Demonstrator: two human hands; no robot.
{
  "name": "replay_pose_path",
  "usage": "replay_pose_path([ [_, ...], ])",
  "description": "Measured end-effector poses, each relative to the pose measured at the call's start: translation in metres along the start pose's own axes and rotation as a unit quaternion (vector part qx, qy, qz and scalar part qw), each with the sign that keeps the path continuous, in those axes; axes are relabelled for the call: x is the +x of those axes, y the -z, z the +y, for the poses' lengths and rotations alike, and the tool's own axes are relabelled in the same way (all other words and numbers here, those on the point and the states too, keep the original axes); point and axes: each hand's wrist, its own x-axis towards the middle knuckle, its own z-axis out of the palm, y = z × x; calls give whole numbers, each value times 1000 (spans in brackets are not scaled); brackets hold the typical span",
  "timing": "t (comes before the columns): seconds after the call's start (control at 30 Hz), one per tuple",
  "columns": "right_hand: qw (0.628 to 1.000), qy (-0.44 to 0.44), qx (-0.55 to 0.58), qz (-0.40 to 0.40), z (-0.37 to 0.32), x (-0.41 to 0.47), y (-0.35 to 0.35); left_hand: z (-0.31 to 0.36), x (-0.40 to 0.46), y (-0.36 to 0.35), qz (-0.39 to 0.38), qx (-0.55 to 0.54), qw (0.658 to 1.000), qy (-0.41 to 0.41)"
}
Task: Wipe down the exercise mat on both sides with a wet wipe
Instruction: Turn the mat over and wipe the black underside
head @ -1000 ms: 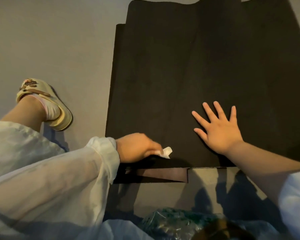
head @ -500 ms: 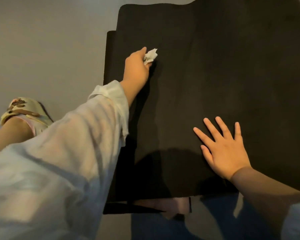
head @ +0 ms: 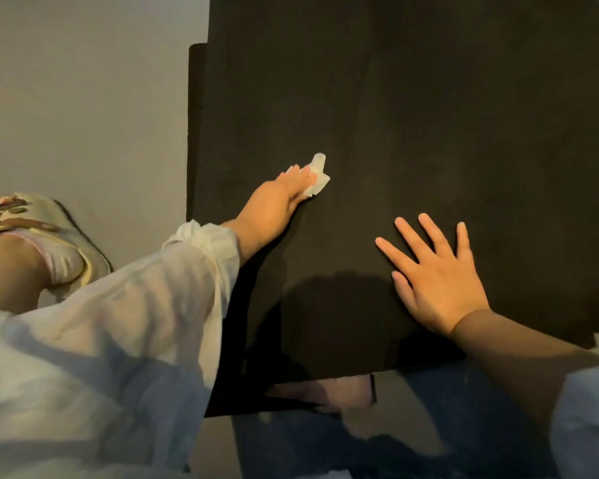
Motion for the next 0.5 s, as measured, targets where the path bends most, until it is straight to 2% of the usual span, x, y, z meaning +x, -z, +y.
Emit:
replay_pose_path([
  [0.07,1000,0,2,-6,0,0,0,2,-33,-8,-47,-4,999,-19],
  [0.2,1000,-2,-2,-7,-1,-2,-1,-4,-95,-25,-102,111,986,-70],
  [0.3,1000,-4,-13,-17,0,-2,-3,5,-130,-41,-153,76,983,-62],
  [0.33,1000,-5,-16,-21,0,-2,-3,10,-140,-44,-153,56,985,-61],
  [0.4,999,-7,-20,-26,1,-2,-4,14,-155,-48,-141,90,980,-111],
  [0.47,999,-8,-25,-29,1,-2,-5,15,-164,-50,-216,106,958,-154],
  [0.5,999,-8,-27,-30,1,-2,-5,17,-166,-53,-261,132,945,-146],
])
